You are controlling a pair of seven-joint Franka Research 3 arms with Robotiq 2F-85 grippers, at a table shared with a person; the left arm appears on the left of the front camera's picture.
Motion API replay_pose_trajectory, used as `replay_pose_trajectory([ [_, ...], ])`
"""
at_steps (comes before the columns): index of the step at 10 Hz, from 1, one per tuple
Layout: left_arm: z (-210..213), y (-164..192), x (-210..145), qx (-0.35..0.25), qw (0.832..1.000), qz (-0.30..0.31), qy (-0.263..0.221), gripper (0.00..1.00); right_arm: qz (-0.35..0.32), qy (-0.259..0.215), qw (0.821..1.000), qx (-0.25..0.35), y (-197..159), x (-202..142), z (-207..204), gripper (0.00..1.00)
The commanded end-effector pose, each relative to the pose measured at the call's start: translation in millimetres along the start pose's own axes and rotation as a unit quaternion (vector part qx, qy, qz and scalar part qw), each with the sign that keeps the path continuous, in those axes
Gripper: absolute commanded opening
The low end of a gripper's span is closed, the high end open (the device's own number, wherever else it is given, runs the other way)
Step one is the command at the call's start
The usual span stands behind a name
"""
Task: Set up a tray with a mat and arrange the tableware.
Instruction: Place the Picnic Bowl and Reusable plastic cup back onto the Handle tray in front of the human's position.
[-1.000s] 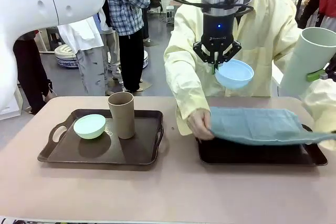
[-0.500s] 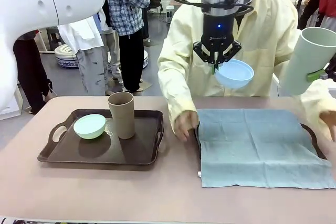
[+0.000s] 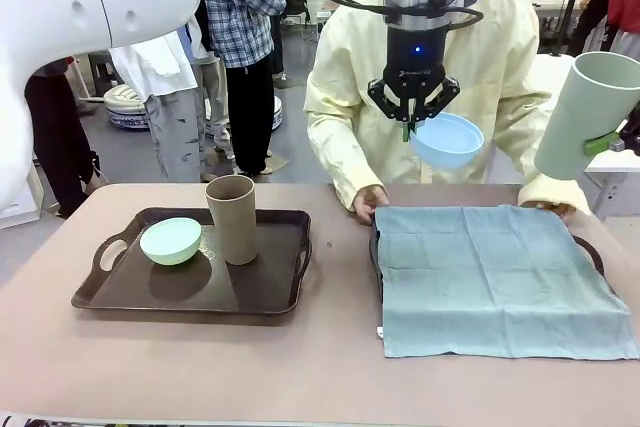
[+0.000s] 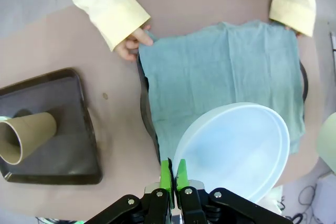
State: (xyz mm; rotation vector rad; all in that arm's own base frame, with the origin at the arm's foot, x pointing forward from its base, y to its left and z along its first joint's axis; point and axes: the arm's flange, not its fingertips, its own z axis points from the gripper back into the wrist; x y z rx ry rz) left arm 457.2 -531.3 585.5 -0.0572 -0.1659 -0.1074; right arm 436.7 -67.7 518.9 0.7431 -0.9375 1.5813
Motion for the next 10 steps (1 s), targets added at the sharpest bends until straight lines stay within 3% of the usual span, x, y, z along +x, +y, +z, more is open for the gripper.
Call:
replay_pose_trajectory([
  [1, 3.2, -0.9, 2.7, -0.003, 1.000, -0.001, -0.005, 0.00, 0.007, 0.002, 1.000, -0.001, 0.6, -1.2, -0.6, 0.24],
  [9, 3.2, -0.9, 2.7, -0.003, 1.000, -0.001, -0.005, 0.00, 0.007, 0.002, 1.000, -0.001, 0.6, -1.2, -0.6, 0.24],
  [10, 0.0, 0.0, 0.0, 0.000, 1.000, 0.000, 0.000, 0.04, 0.000, 0.000, 1.000, 0.000, 0.0, 0.0, 0.0, 0.83],
])
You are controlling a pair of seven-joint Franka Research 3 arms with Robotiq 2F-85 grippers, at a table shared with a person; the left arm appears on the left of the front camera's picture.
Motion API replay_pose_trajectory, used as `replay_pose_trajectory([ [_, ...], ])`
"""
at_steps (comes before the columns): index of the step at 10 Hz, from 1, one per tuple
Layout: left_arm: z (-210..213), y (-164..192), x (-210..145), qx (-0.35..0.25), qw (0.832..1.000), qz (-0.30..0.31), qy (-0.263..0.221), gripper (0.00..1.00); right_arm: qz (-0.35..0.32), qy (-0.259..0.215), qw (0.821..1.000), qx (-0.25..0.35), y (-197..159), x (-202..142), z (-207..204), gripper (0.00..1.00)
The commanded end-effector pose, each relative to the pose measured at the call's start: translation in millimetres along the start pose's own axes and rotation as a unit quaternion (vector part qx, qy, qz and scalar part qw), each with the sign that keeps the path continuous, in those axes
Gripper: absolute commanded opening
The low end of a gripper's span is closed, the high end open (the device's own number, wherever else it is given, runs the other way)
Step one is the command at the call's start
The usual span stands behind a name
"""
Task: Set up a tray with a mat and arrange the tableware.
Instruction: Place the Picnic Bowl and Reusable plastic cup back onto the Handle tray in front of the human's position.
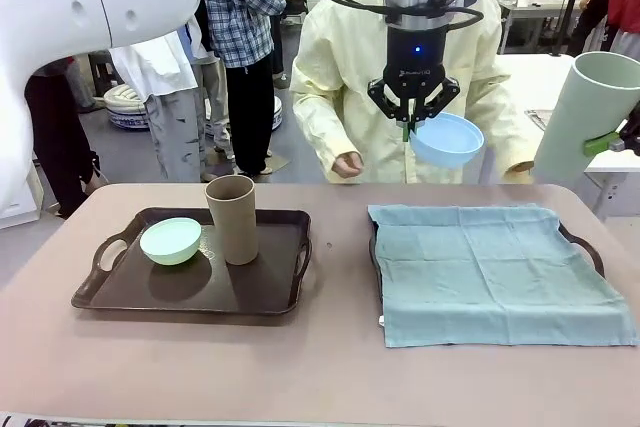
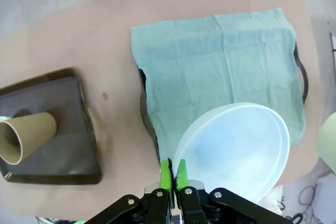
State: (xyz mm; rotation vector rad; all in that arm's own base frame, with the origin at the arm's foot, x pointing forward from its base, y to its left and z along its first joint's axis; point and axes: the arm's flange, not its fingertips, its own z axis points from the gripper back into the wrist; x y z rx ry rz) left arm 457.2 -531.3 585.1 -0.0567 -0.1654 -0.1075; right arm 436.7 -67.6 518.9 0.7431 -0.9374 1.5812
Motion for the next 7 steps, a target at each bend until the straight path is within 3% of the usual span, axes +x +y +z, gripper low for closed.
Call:
replay_pose_trajectory([
  [1, -19.1, 1.0, 1.1, -0.016, 1.000, -0.016, 0.010, 0.04, -0.002, -0.005, 1.000, 0.009, -0.3, -13.9, -5.4, 0.83],
  [4, -78.7, 11.2, 0.8, -0.047, 0.999, -0.005, 0.017, 0.04, -0.009, -0.016, 1.000, 0.015, 3.3, -59.5, -21.9, 0.83],
  [7, -125.8, 15.1, -3.4, -0.034, 0.999, -0.005, 0.034, 0.04, -0.059, -0.021, 0.998, 0.032, 8.2, -108.2, -42.3, 0.83],
])
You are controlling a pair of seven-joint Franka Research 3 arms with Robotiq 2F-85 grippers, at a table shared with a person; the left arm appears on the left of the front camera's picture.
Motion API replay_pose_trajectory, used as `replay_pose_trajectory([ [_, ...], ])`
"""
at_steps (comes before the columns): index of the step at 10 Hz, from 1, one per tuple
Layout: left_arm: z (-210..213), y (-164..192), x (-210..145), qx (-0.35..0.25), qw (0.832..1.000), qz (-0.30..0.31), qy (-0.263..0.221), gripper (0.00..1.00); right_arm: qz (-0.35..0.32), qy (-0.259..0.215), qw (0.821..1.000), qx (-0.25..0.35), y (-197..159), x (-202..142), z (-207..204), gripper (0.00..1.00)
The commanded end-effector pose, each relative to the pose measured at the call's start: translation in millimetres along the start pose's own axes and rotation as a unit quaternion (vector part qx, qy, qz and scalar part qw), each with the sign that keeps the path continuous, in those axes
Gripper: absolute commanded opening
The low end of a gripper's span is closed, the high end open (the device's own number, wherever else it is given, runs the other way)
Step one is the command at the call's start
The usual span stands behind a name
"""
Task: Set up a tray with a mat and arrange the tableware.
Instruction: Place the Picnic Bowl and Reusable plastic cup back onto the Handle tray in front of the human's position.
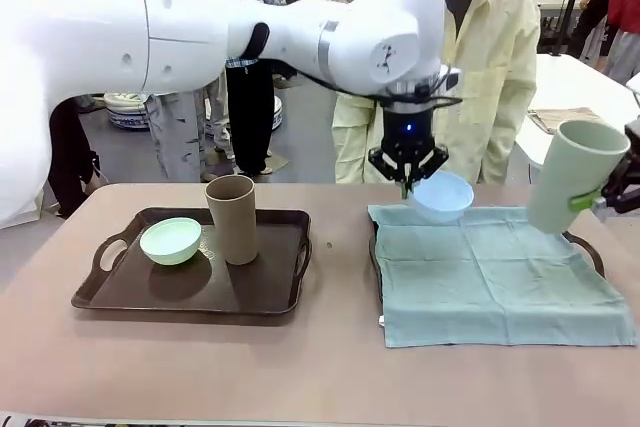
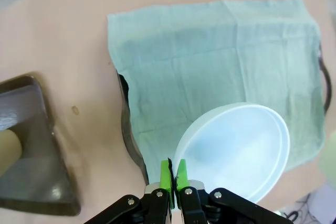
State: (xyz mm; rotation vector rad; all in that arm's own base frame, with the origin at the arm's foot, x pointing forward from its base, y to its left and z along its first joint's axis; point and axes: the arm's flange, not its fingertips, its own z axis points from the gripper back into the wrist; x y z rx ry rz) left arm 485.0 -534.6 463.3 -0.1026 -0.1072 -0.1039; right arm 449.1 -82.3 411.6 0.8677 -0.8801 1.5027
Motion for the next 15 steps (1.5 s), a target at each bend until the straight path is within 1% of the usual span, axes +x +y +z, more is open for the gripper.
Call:
replay_pose_trajectory([
  [1, -14.2, 9.6, -9.4, -0.016, 1.000, -0.008, 0.014, 0.04, -0.014, 0.019, 1.000, 0.010, -2.6, -22.1, -8.5, 0.83],
  [3, -27.0, 12.7, -10.3, -0.027, 1.000, -0.006, 0.012, 0.04, -0.008, 0.029, 0.999, 0.015, -3.4, -37.1, -18.8, 0.83],
  [4, -36.3, 11.4, -9.4, -0.026, 1.000, -0.002, 0.017, 0.04, -0.015, 0.032, 0.999, 0.015, -5.8, -45.6, -25.6, 0.83],
  [6, -49.4, 8.0, -8.9, -0.025, 0.999, 0.008, 0.026, 0.04, -0.021, 0.030, 0.999, 0.015, -9.3, -56.3, -31.2, 0.83],
  [7, -44.6, 9.6, -10.2, -0.006, 1.000, -0.010, 0.025, 0.04, -0.018, 0.039, 0.999, 0.005, -10.4, -49.7, -29.6, 0.83],
  [8, -46.0, 5.9, -7.8, -0.013, 1.000, 0.007, 0.021, 0.04, -0.031, 0.028, 0.999, 0.017, -8.1, -51.8, -27.2, 0.83],
  [11, -48.7, 5.8, -7.7, -0.011, 1.000, 0.005, 0.023, 0.04, -0.031, 0.031, 0.999, 0.015, -9.1, -54.1, -27.9, 0.83],
  [12, -56.4, 4.3, -6.4, -0.026, 0.999, 0.003, 0.033, 0.04, -0.028, 0.033, 0.999, 0.024, -11.1, -61.8, -35.2, 0.83],
  [15, -73.5, -4.9, -8.7, -0.024, 0.999, -0.009, 0.029, 0.04, -0.010, 0.035, 0.999, 0.032, -17.4, -78.4, -60.4, 0.83],
])
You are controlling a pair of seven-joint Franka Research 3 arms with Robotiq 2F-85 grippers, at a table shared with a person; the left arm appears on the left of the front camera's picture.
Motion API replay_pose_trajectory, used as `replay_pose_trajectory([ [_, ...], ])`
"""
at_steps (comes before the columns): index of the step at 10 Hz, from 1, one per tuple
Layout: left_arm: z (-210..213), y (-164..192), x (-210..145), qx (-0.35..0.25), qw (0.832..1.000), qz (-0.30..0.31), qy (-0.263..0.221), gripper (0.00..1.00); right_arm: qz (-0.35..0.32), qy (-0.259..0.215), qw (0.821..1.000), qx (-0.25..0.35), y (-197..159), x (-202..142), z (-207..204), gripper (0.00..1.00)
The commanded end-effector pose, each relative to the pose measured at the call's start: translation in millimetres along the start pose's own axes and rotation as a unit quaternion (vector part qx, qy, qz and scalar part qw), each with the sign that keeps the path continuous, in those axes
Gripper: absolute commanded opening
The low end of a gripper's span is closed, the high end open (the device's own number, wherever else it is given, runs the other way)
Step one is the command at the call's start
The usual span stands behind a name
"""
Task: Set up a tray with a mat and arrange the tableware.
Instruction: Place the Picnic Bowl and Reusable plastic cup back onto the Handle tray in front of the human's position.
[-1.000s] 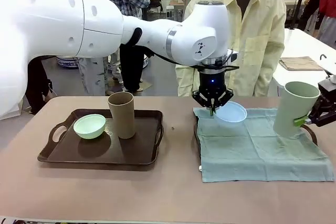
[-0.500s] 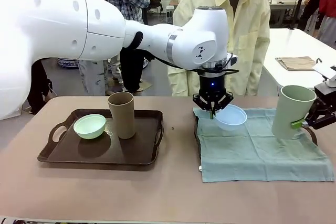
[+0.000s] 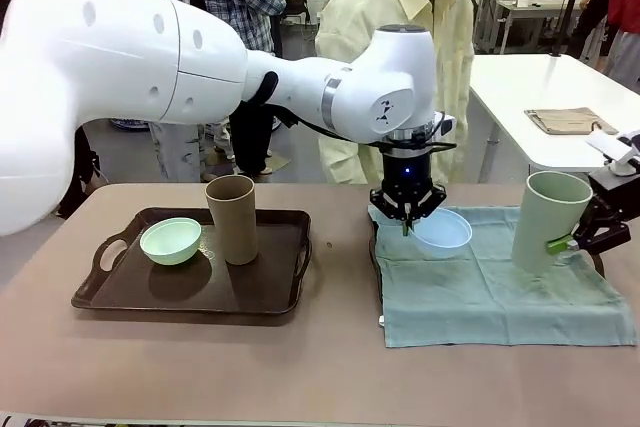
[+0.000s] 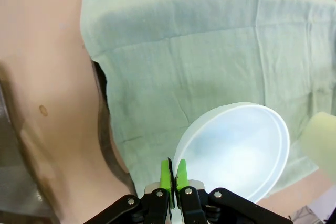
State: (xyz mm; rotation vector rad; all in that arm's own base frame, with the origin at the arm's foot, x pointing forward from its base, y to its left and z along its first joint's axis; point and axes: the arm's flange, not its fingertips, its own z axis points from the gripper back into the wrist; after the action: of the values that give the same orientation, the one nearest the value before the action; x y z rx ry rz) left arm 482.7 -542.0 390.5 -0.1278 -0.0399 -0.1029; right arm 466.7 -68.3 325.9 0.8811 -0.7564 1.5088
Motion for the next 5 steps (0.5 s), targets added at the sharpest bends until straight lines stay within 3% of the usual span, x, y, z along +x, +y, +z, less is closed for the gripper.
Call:
replay_pose_trajectory([
  [1, -6.4, -7.4, 3.0, -0.014, 1.000, -0.017, -0.014, 0.04, 0.025, 0.003, 1.000, 0.001, -7.4, -10.0, -17.3, 0.83],
  [5, -24.9, -6.9, 9.3, -0.019, 0.999, -0.033, -0.019, 0.04, 0.036, -0.003, 0.999, 0.003, -14.5, -24.0, -28.6, 0.83],
])
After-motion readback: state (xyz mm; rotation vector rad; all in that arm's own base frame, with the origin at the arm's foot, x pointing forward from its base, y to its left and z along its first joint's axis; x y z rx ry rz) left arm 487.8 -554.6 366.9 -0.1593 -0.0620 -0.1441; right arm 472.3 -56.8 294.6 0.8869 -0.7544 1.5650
